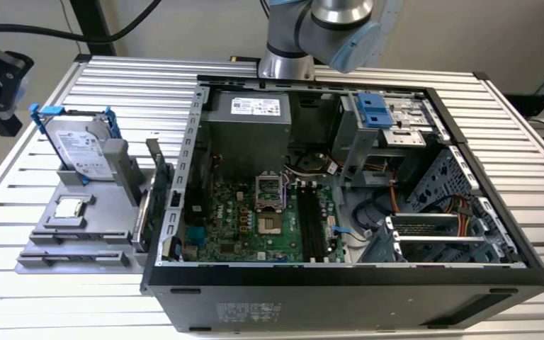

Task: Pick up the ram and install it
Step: 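Reach for the ram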

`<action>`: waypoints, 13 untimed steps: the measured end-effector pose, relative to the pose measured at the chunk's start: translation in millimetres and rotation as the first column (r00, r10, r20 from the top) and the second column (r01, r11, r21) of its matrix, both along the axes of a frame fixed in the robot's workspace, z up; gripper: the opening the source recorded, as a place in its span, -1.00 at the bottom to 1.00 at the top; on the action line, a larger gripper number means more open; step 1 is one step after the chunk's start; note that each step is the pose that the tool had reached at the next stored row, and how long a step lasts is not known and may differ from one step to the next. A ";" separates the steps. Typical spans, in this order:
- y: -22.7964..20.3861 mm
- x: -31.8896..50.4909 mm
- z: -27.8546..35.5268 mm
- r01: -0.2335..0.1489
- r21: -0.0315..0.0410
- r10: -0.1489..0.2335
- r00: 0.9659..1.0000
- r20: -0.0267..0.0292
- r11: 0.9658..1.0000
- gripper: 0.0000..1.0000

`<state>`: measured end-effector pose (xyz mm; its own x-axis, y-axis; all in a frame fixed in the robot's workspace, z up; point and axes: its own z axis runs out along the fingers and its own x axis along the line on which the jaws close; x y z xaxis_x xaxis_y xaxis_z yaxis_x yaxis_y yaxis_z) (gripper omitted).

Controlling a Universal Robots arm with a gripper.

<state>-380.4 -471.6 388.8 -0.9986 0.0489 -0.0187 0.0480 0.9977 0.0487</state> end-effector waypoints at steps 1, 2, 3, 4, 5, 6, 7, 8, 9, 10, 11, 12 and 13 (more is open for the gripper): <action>-0.5 0.0 -0.1 0.000 0.000 0.000 1.000 0.000 1.000 -1.00; -1.1 0.0 0.0 0.000 0.000 0.000 1.000 0.000 1.000 -1.00; -1.7 0.0 -0.1 0.000 0.000 0.000 1.000 0.000 1.000 -1.00; -2.4 0.0 -0.1 0.000 0.000 0.000 1.000 0.000 1.000 -1.00; -3.2 0.0 -0.2 0.000 0.000 0.000 1.000 0.000 1.000 -1.00; -3.8 0.0 -0.2 0.000 0.000 0.000 1.000 0.000 1.000 -1.00; -4.5 0.0 -0.2 0.000 0.000 0.000 1.000 0.000 1.000 -1.00; -5.2 0.0 -0.2 0.000 0.000 0.000 1.000 0.000 1.000 -1.00; -5.7 0.0 -0.2 0.000 0.000 0.000 1.000 0.000 1.000 -1.00; -6.1 0.0 -0.3 0.000 0.000 0.000 1.000 0.000 1.000 -1.00; -6.6 0.0 -0.3 0.000 0.000 0.000 1.000 0.000 1.000 -1.00; -6.9 0.0 -0.3 0.000 0.000 0.000 1.000 0.000 1.000 -1.00; -7.2 0.0 -0.3 0.000 0.000 0.000 1.000 0.000 1.000 -1.00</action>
<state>-380.4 -478.8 388.5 -0.9986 0.0489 -0.0186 0.0479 0.9977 0.0486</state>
